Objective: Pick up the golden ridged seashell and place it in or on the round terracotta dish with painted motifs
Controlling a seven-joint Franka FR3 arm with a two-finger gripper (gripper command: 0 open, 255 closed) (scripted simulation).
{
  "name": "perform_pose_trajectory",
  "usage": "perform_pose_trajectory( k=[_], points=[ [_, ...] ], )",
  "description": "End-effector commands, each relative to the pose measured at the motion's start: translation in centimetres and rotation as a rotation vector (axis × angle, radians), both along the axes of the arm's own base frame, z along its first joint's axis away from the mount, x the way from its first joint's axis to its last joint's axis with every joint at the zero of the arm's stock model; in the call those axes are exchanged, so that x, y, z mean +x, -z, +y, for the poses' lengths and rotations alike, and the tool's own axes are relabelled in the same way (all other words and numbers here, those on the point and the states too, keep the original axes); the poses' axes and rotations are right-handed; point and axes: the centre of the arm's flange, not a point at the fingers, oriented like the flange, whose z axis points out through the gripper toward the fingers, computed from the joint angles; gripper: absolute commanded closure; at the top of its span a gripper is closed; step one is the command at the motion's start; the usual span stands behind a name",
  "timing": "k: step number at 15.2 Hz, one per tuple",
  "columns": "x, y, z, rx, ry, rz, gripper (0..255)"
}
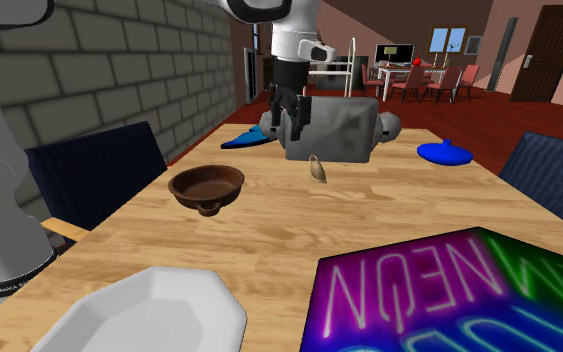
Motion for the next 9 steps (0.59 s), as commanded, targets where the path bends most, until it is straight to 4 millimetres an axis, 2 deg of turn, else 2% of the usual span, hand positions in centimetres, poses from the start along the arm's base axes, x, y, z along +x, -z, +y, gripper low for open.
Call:
perform_pose_trajectory(
  k=[1,7,9],
  points=[
    [2.5,1.3,-1.0,0.006,0.004,0.012,0],
    [9.7,4.5,-4.2,0.025,0.017,0.047,0],
    [10.4,5.4,-4.4,0.027,0.018,0.051,0]
  ],
)
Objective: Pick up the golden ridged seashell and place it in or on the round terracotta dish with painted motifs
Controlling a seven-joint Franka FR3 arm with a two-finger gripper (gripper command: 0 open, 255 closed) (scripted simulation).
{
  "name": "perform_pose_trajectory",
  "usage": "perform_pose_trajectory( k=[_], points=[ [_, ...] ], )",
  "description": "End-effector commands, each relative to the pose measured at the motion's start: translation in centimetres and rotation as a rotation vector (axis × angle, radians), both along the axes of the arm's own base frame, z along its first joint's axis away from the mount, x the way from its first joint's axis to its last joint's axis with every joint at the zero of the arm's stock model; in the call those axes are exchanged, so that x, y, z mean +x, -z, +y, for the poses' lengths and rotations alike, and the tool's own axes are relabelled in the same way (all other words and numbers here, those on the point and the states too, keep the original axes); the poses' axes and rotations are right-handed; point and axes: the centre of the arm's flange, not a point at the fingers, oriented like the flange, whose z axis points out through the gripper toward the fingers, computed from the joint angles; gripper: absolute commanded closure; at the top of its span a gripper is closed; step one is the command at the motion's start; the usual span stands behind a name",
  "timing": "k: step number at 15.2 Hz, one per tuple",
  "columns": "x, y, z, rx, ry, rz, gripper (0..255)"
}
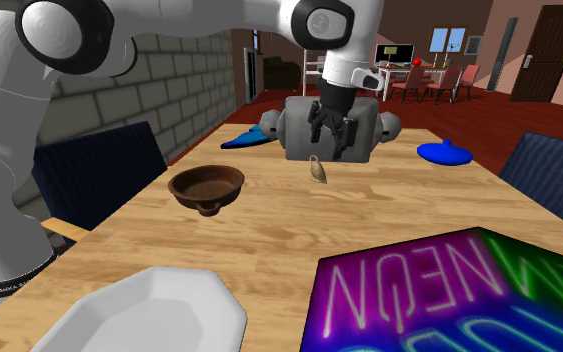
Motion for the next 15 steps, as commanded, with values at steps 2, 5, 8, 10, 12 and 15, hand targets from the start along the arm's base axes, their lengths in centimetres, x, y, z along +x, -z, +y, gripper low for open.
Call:
perform_pose_trajectory(
  k=[2,5,8,10,12,15],
  points=[
    [0.5,1.6,0.1,0.002,0.000,0.002,0],
    [0.4,3.1,0.4,0.002,0.000,0.002,0],
    [0.3,3.9,0.5,0.002,0.000,0.002,0],
    [0.3,3.9,0.5,0.002,0.000,0.002,0],
    [0.3,3.9,0.5,0.002,0.000,0.002,0],
    [0.3,3.9,0.5,0.002,0.000,0.002,255]
  ],
)
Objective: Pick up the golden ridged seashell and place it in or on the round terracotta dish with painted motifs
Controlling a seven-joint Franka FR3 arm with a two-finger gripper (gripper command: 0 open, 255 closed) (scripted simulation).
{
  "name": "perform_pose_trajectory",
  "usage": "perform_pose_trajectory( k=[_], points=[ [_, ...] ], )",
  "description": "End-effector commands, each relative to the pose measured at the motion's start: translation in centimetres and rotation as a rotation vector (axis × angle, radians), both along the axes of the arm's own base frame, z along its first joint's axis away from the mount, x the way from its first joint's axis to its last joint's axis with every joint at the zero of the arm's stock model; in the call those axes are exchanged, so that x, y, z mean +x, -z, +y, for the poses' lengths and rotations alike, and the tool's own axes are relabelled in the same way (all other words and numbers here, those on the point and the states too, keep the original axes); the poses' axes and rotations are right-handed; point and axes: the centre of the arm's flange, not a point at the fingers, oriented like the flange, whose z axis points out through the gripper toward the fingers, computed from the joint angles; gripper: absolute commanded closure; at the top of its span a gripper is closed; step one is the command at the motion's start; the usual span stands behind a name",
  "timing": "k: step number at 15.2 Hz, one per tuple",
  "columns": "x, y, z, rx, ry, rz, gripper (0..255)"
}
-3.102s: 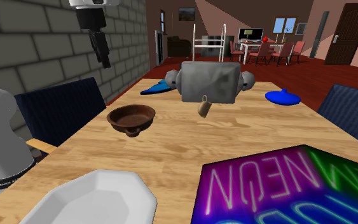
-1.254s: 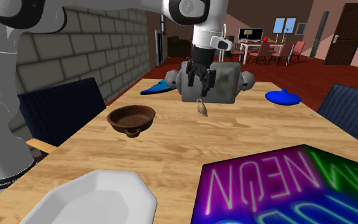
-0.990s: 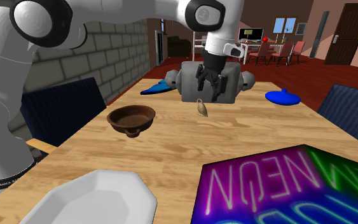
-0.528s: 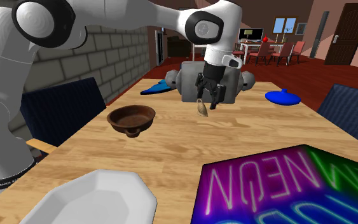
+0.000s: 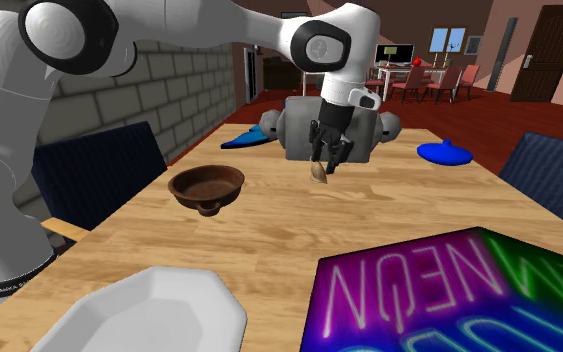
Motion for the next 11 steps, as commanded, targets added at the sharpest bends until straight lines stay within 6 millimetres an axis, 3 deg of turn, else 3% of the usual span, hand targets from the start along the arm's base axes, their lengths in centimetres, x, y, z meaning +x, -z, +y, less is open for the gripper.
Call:
perform_pose_trajectory(
  k=[1,9,10,11],
  points=[
    [0.0,0.0,0.0,0.000,0.000,0.000,255],
    [0.0,0.0,0.0,0.000,0.000,0.000,255],
    [0.0,0.0,0.0,0.000,0.000,0.000,0],
    [1.0,-0.5,1.9,-0.042,-0.239,-0.024,0]
  ],
)
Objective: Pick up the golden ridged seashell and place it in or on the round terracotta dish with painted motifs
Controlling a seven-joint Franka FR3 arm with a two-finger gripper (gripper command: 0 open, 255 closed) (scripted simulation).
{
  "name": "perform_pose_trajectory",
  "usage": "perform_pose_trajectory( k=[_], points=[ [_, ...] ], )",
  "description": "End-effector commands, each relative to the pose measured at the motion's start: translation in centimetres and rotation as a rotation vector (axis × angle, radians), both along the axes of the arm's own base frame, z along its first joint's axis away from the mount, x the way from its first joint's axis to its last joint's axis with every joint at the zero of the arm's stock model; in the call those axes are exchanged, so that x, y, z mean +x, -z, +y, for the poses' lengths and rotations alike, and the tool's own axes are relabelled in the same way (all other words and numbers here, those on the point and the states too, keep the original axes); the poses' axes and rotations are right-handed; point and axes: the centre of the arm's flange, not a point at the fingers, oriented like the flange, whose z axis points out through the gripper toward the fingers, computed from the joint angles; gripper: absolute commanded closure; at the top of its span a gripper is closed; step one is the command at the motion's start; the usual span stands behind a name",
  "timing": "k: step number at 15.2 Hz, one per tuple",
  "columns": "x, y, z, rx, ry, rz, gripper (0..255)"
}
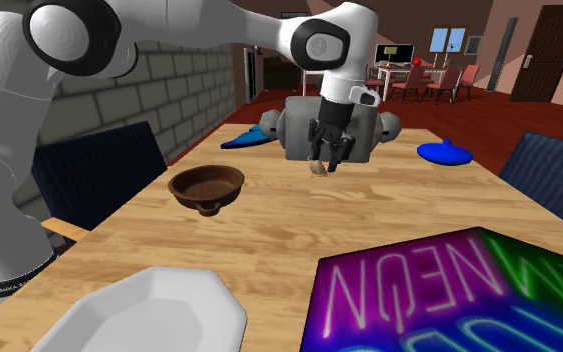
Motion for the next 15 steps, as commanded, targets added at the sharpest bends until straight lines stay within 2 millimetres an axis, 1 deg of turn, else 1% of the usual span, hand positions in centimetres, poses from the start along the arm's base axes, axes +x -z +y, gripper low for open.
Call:
perform_pose_trajectory(
  k=[1,2,3,4,10,11,15],
  points=[
    [1.1,-0.6,3.2,-0.063,-0.403,-0.037,0],
    [1.1,-0.9,5.3,-0.106,-0.642,-0.059,0],
    [0.6,-1.2,7.4,-0.148,-0.881,-0.082,0],
    [0.5,-1.2,7.7,-0.156,-0.922,-0.086,0],
    [0.5,2.0,7.5,-0.156,-0.922,-0.086,0],
    [0.4,2.8,7.4,-0.156,-0.922,-0.086,0],
    [0.4,2.8,7.4,-0.156,-0.922,-0.086,0]
  ],
)
